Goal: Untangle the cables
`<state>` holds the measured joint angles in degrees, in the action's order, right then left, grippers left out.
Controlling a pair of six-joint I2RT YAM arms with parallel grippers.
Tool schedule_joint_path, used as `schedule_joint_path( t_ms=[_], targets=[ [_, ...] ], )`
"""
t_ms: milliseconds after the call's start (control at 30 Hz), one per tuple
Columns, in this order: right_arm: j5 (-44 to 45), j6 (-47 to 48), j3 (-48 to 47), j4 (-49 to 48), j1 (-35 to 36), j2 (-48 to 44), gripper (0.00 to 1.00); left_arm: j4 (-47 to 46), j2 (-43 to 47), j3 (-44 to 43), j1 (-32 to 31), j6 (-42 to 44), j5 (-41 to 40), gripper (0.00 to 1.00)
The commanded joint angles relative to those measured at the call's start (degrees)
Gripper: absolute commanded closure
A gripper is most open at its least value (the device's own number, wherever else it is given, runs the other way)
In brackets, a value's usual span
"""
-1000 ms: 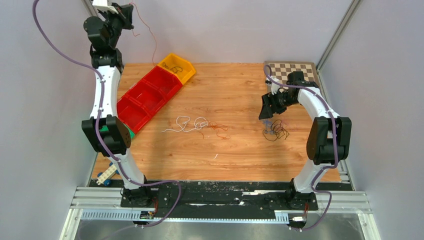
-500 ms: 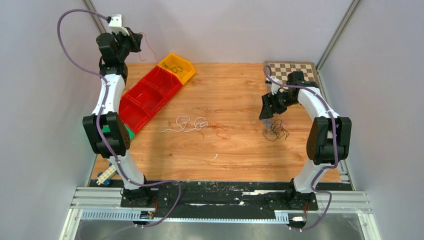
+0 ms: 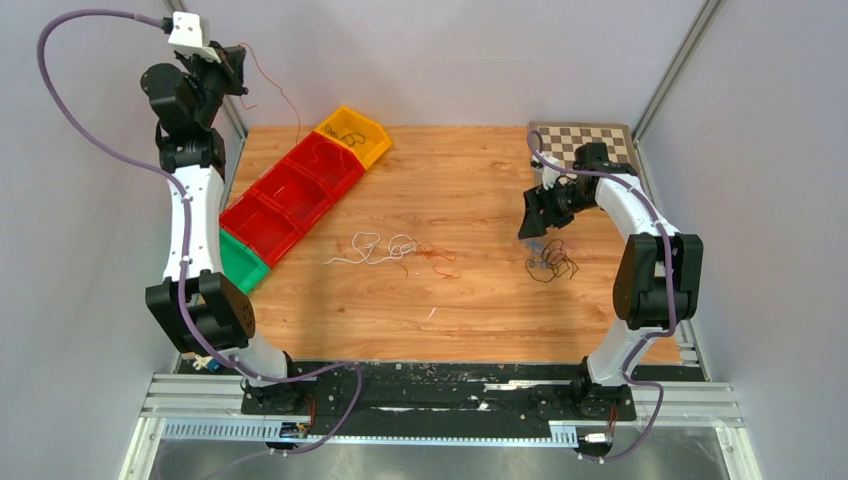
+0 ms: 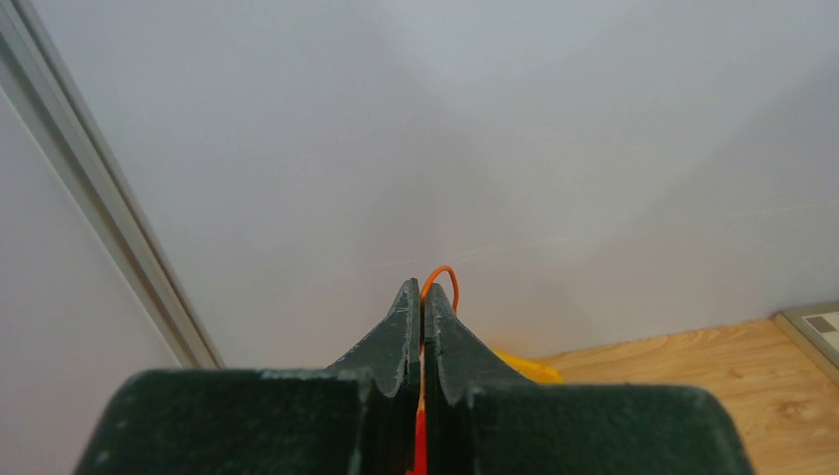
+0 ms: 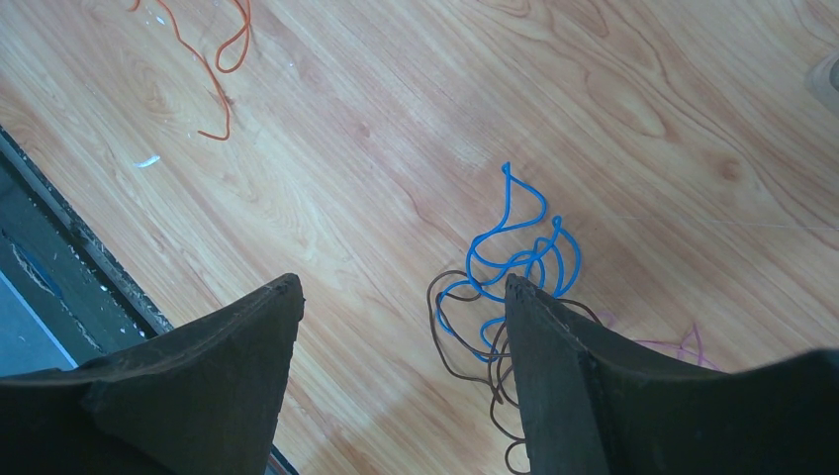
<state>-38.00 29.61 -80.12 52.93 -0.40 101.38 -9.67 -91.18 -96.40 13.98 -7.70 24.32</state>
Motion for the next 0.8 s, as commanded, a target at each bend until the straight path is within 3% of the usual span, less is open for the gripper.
schedule_joint_path(
  t_ms=[0,400,600,767],
  targets=[
    [-1.11,-0.40,-1.05,-0.59,0.06,0.06,0.27,4.18,-0.29,-0.64,0.35,2.64,-1.03,1.00],
    [-1.12,-0.44,-1.72,-0.61,0.09,1.65,0.27,6.36,-12.80,-10.25,-2.11,-1.99,-2.48,1.00],
    [-0.71,-0.40,-2.63,-0.57,0.14,2.57,0.27,4.05,-18.96,-15.82,-7.03,-0.51,-9.15,1.00],
    [-0.31,-0.24,-2.70,-0.54,0.06,2.69,0.27,3.06,-21.77,-12.67,-8.29,1.60,-11.04,1.00]
  ],
)
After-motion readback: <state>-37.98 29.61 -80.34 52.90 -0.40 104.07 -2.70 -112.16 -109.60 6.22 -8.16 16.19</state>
